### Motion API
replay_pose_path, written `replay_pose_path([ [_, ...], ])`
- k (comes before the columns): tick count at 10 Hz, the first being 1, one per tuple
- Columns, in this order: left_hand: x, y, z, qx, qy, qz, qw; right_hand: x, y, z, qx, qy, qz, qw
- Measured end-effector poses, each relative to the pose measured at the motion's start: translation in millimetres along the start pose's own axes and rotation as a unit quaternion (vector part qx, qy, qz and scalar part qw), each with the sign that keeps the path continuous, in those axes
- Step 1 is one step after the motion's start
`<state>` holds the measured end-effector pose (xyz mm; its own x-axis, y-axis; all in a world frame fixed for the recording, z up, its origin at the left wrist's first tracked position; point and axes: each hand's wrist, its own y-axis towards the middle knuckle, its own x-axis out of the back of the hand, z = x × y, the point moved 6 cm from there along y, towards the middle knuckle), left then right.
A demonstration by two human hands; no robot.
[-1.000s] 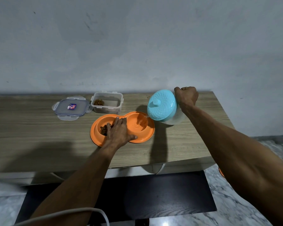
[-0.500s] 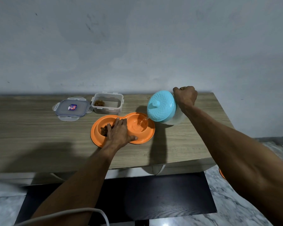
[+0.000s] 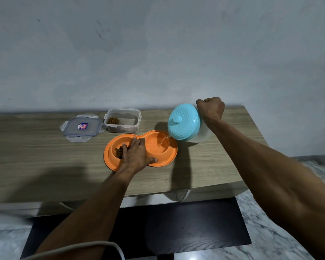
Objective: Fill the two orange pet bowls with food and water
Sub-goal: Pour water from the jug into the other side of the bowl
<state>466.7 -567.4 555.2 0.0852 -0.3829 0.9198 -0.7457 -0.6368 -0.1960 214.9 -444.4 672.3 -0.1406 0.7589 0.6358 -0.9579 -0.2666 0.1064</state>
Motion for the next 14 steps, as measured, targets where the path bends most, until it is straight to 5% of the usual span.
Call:
replay_pose_path([
  [10,-3,3,2,-0.006,-0.001,-0.006,1.000,-3,-3,-3,-0.029,0.023,0.016,0.999],
  [14,-3,3,3,-0.006,-0.005,-0.010,1.000,-13,0,-25,-0.116,0.139,0.015,0.983],
])
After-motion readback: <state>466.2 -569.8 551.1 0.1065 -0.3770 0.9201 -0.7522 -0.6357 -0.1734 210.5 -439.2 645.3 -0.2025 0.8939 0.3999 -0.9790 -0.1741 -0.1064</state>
